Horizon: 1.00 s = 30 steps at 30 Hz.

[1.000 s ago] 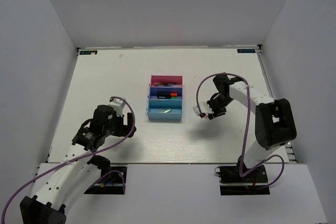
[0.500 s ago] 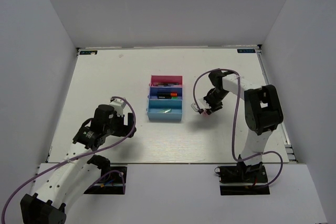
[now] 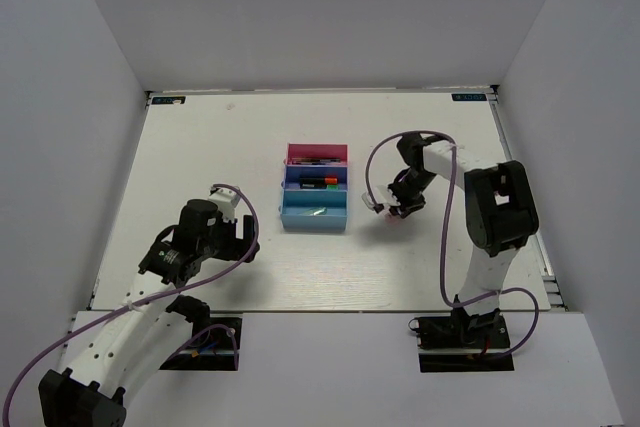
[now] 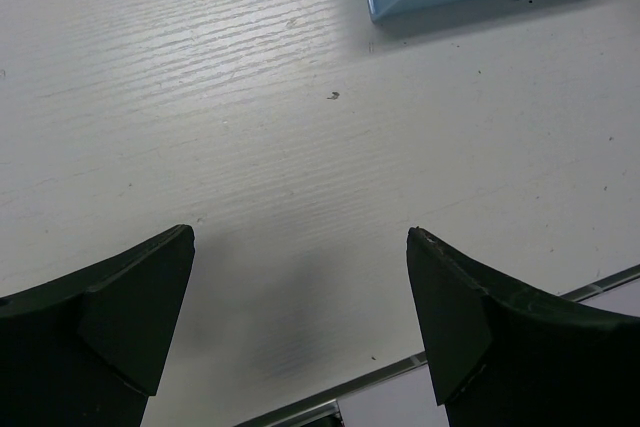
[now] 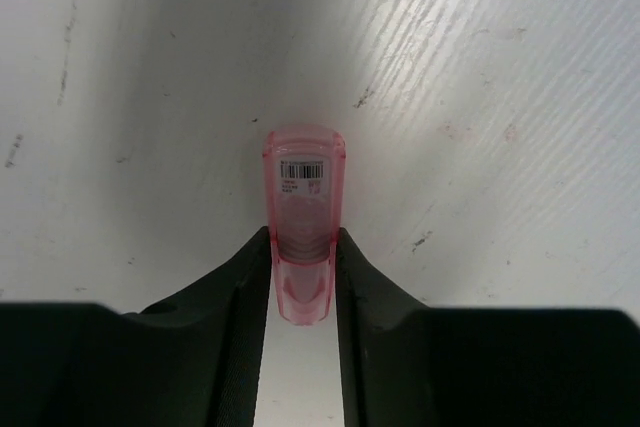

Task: Sort the stationery into containers
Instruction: Pick up the stationery from the center of the board, then place the stationery in the storage box.

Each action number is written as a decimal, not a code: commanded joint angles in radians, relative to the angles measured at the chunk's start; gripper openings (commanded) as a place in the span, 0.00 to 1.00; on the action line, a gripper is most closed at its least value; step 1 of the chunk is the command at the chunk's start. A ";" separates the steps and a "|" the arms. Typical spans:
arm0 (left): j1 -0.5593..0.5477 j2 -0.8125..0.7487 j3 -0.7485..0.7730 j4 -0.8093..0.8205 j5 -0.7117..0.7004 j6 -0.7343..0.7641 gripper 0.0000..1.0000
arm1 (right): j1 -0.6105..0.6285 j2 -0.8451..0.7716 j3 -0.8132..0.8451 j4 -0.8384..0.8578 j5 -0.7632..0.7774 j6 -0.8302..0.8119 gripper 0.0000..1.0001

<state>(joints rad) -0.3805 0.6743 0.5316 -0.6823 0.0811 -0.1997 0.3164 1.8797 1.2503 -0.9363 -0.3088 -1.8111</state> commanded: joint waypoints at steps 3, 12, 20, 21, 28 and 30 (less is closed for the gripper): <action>0.006 -0.004 -0.007 -0.006 -0.012 0.003 0.97 | 0.016 -0.079 0.110 -0.136 -0.209 0.261 0.00; 0.006 0.005 -0.004 -0.010 -0.011 0.002 0.97 | 0.191 -0.295 0.152 0.005 -0.331 0.665 0.00; 0.005 0.008 -0.002 -0.011 -0.023 0.000 0.97 | 0.400 -0.180 0.236 0.246 -0.096 1.068 0.00; 0.006 0.011 -0.004 -0.010 -0.024 -0.001 0.97 | 0.418 -0.160 0.239 0.257 -0.058 1.078 0.00; 0.006 0.002 -0.002 -0.011 -0.026 0.000 0.97 | 0.472 -0.062 0.291 0.309 0.066 1.070 0.19; 0.006 0.002 -0.005 -0.011 -0.018 0.002 0.97 | 0.480 -0.047 0.307 0.286 0.069 1.050 0.51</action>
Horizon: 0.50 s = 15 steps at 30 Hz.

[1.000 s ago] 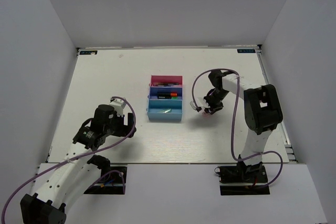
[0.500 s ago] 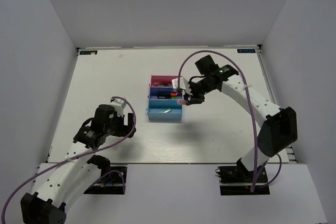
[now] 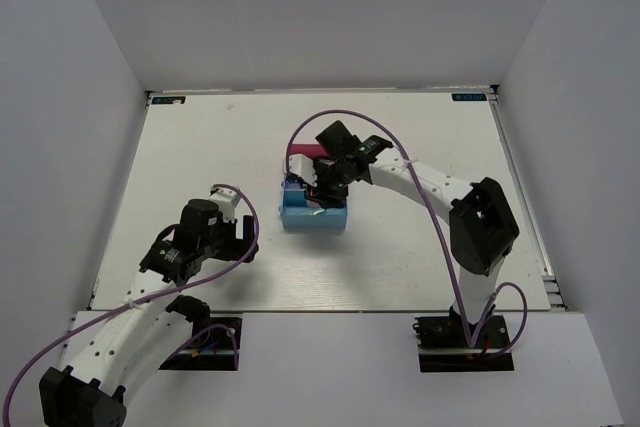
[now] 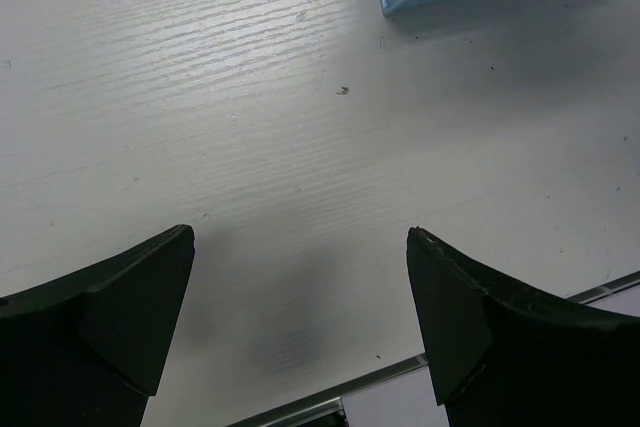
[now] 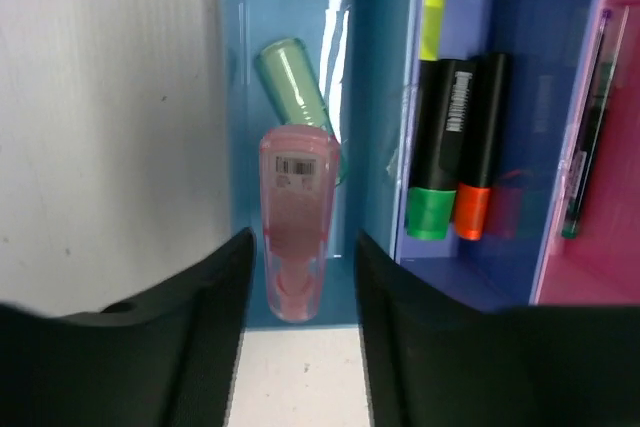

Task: Sort the stationery into containers
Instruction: Place the stationery in the storage box, then reset both arms

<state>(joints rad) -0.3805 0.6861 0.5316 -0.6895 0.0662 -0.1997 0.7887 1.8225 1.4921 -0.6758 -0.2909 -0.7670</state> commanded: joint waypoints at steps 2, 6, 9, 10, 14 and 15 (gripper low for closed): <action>0.006 -0.011 -0.005 -0.005 -0.003 0.002 0.97 | 0.007 0.018 0.069 0.019 0.056 0.003 0.58; 0.006 -0.014 -0.005 -0.004 -0.005 0.000 0.97 | 0.009 0.000 0.094 0.005 0.042 0.041 0.63; 0.005 -0.011 -0.007 -0.004 -0.003 0.000 0.97 | 0.006 -0.043 0.099 -0.005 0.026 0.070 0.73; 0.006 -0.011 -0.005 -0.002 -0.002 0.000 0.97 | 0.006 -0.061 0.097 -0.008 0.025 0.080 0.90; 0.006 -0.005 -0.010 0.010 0.018 -0.001 0.87 | -0.025 -0.123 0.111 -0.002 0.248 0.432 0.90; 0.006 0.001 -0.010 0.013 0.026 0.002 0.72 | -0.035 -0.130 0.135 -0.022 0.322 0.545 0.90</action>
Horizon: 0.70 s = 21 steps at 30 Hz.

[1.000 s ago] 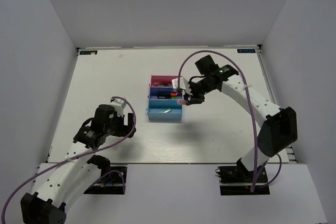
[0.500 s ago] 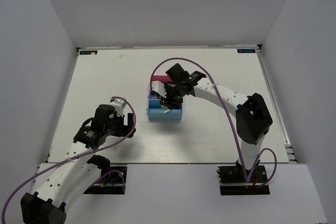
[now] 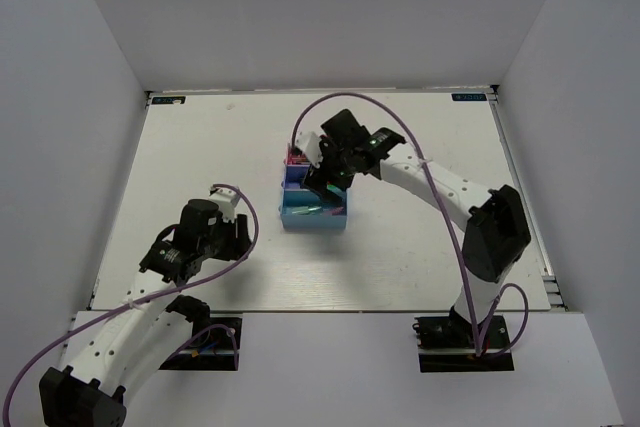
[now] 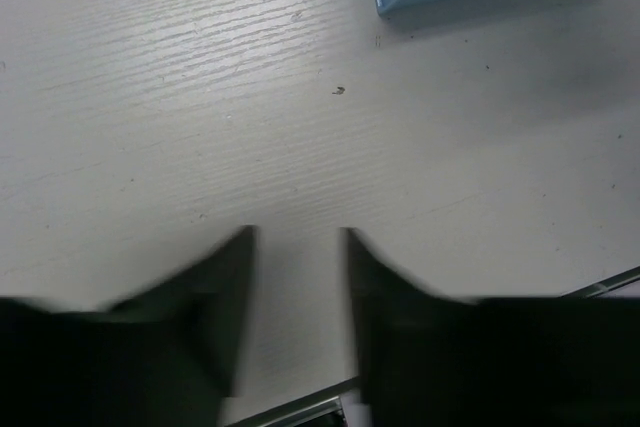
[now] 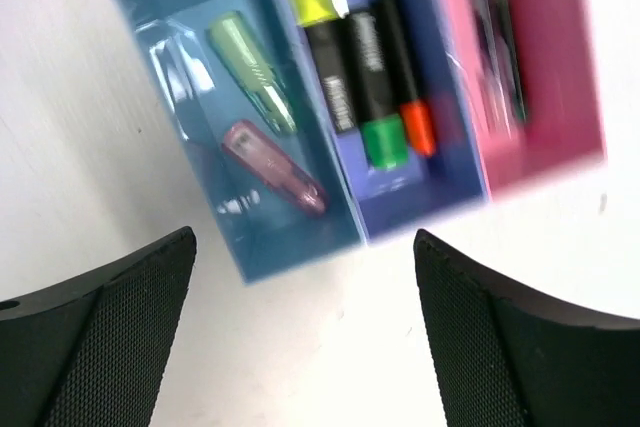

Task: Sort the stationery into containers
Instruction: Reset both arms

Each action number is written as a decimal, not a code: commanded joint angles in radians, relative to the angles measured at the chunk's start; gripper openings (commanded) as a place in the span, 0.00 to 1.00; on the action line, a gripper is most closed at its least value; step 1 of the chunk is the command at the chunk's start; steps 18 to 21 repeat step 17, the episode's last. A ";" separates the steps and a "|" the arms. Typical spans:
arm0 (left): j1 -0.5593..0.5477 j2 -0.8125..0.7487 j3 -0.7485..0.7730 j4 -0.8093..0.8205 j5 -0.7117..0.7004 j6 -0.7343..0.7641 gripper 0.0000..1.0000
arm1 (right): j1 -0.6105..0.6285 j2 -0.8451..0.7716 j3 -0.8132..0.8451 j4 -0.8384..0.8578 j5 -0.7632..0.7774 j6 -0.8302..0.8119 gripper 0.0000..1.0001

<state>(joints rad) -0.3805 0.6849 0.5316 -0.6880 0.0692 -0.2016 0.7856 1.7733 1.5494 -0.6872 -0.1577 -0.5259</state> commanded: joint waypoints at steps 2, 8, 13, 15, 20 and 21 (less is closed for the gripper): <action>0.006 0.013 -0.004 0.013 0.032 0.004 0.11 | -0.092 -0.112 0.081 -0.124 0.134 0.404 0.90; 0.049 0.038 0.002 0.028 0.020 -0.033 1.00 | -0.167 -0.453 -0.228 -0.052 0.256 0.494 0.90; 0.115 0.053 0.002 0.067 0.075 -0.094 1.00 | -0.180 -0.713 -0.354 -0.077 0.527 0.463 0.90; 0.149 0.074 0.007 0.074 0.095 -0.104 1.00 | -0.186 -0.841 -0.441 -0.045 0.558 0.423 0.90; 0.176 0.117 0.008 0.091 0.115 -0.120 1.00 | -0.189 -0.888 -0.515 0.004 0.615 0.385 0.90; 0.176 0.117 0.008 0.091 0.115 -0.120 1.00 | -0.189 -0.888 -0.515 0.004 0.615 0.385 0.90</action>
